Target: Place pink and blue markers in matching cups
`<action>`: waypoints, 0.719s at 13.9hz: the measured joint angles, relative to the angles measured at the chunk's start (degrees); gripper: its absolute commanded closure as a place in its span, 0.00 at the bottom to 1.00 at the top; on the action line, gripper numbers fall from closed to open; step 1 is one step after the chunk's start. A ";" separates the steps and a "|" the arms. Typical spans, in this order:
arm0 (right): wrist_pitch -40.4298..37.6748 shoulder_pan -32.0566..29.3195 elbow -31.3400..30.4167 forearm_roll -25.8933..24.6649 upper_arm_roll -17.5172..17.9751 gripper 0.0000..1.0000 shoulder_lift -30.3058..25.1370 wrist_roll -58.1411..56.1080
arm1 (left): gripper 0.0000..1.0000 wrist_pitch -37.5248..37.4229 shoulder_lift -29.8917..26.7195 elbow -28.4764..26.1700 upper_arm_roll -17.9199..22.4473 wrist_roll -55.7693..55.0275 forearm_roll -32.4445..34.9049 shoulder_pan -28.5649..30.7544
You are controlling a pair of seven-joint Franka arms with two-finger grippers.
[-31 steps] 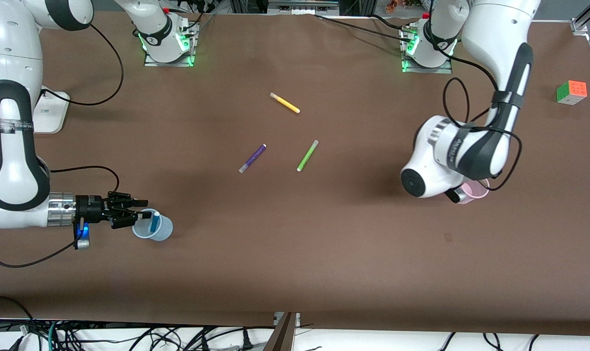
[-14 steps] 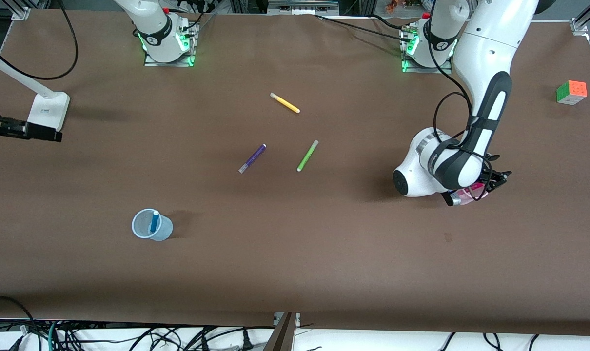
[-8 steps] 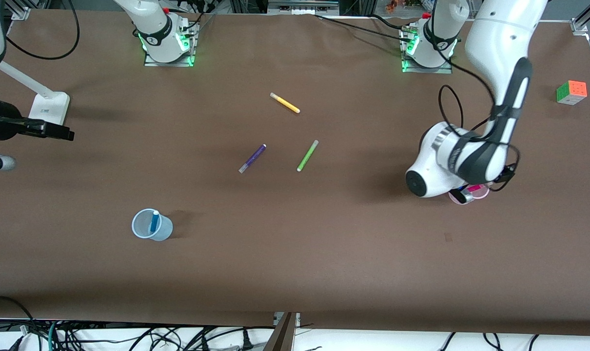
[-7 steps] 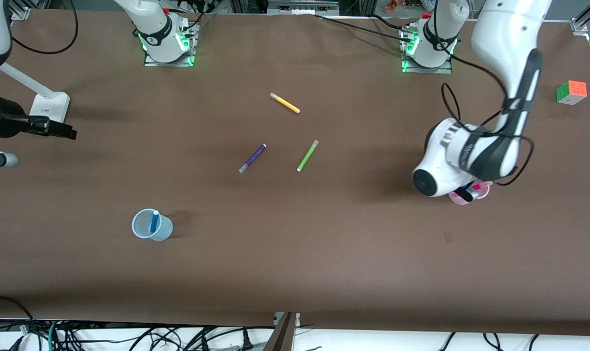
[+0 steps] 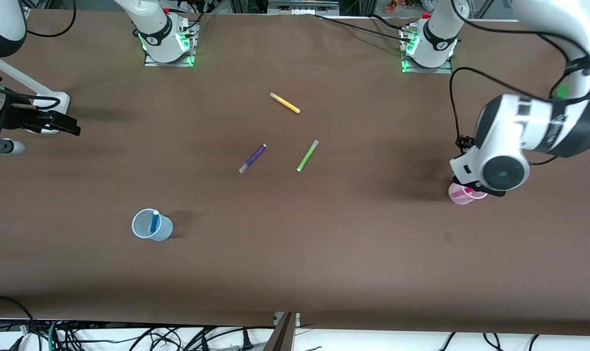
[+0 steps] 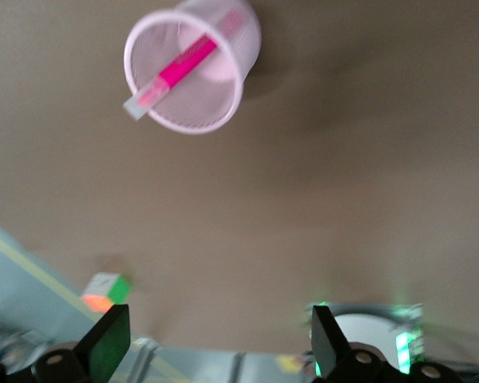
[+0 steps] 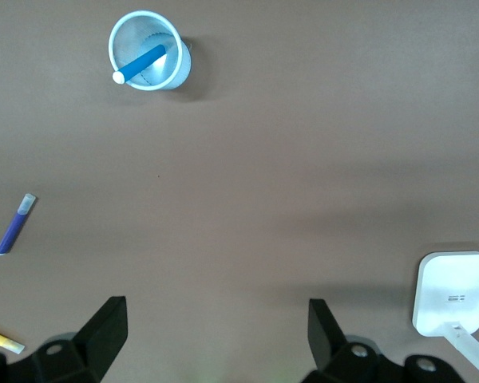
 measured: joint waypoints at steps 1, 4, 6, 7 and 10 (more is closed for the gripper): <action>0.09 0.00 0.00 -0.01 -0.02 0.00 -0.03 -0.06 | 0.00 1.77 -1.34 0.12 0.00 -1.94 -2.15 0.54; 0.08 0.00 0.00 -0.01 -0.02 0.00 -0.04 -0.16 | 0.00 7.27 -4.12 1.49 0.02 -6.01 -6.58 1.26; 0.07 0.01 0.00 -0.01 0.01 0.00 -0.05 -0.24 | 0.00 10.42 -5.20 3.79 1.46 -7.23 -11.16 1.41; 0.07 0.02 0.00 -0.01 0.12 0.00 -0.05 -0.27 | 0.00 12.50 -6.07 4.33 2.65 -7.25 -12.79 1.64; 0.07 0.11 0.00 -0.01 0.40 0.00 -0.05 -0.27 | 0.00 19.10 -10.04 4.49 4.48 -7.25 -13.95 2.83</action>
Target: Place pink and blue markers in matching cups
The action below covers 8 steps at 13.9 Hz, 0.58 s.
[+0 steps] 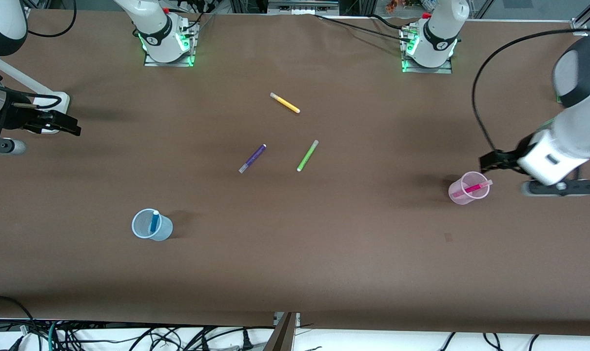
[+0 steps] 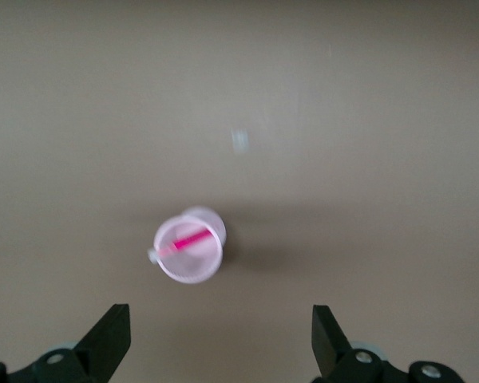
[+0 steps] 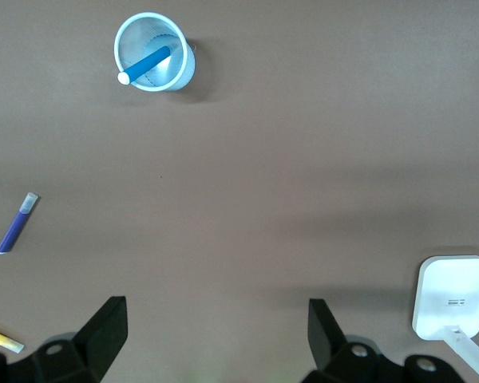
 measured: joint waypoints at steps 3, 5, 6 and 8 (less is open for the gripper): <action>0.00 0.05 0.00 0.00 0.01 0.00 -0.01 -0.01 | 0.00 -0.26 -7.71 -2.40 0.14 0.00 0.00 0.10; 0.00 0.05 0.00 0.00 0.01 0.00 -0.01 -0.01 | 0.00 -2.00 -13.08 -6.52 0.06 -0.02 0.00 -0.20; 0.00 0.05 0.00 0.00 0.03 0.00 -0.01 -0.02 | 0.00 -2.67 -14.52 -8.16 0.03 -0.05 0.01 -0.27; 0.00 0.18 0.00 0.00 0.17 0.00 -0.01 -0.07 | 0.00 -3.01 -15.13 -9.99 0.03 -0.10 0.19 -0.25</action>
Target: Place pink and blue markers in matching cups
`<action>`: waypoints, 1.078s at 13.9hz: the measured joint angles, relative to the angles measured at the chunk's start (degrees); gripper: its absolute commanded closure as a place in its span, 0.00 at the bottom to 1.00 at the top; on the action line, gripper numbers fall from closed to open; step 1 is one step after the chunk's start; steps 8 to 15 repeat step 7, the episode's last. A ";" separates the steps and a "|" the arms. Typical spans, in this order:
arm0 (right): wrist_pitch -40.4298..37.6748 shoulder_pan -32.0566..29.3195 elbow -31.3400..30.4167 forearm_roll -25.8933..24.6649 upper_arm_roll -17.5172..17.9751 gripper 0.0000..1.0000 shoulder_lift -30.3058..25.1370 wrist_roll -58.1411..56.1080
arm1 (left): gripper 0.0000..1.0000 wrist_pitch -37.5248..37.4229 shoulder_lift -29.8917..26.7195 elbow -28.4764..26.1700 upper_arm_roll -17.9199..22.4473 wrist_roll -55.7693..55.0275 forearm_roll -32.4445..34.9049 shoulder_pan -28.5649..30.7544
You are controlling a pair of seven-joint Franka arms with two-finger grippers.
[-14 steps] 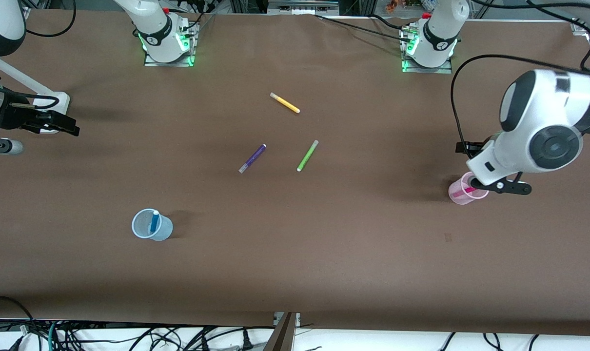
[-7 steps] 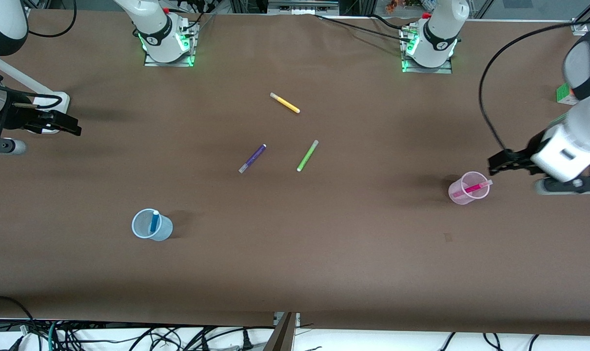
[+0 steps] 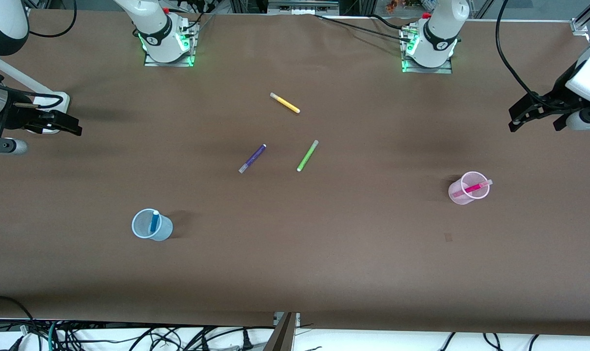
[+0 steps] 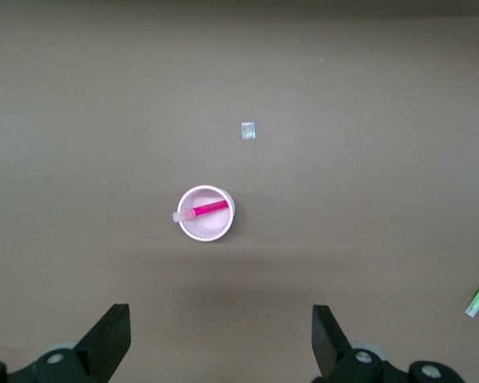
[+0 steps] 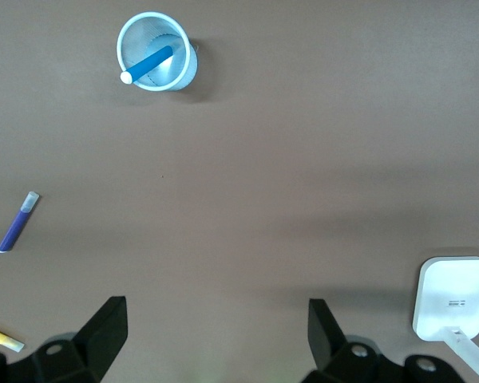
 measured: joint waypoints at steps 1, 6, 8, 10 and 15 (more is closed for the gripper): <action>0.00 0.20 0.00 0.00 0.12 0.00 0.00 -0.01 | 0.00 -0.41 0.38 -0.26 -0.07 0.00 0.58 0.00; 0.00 1.66 0.00 0.00 0.37 0.00 -0.01 0.00 | 0.00 -1.54 1.56 0.49 -0.57 0.00 2.19 -0.22; 0.00 1.91 0.00 0.00 0.37 0.00 -0.02 0.00 | 0.00 -1.63 1.56 0.53 -0.57 0.00 2.20 -0.21; 0.00 1.91 0.00 0.00 0.37 0.00 -0.02 0.00 | 0.00 -1.63 1.56 0.53 -0.57 0.00 2.20 -0.21; 0.00 1.91 0.00 0.00 0.37 0.00 -0.02 0.00 | 0.00 -1.63 1.56 0.53 -0.57 0.00 2.20 -0.21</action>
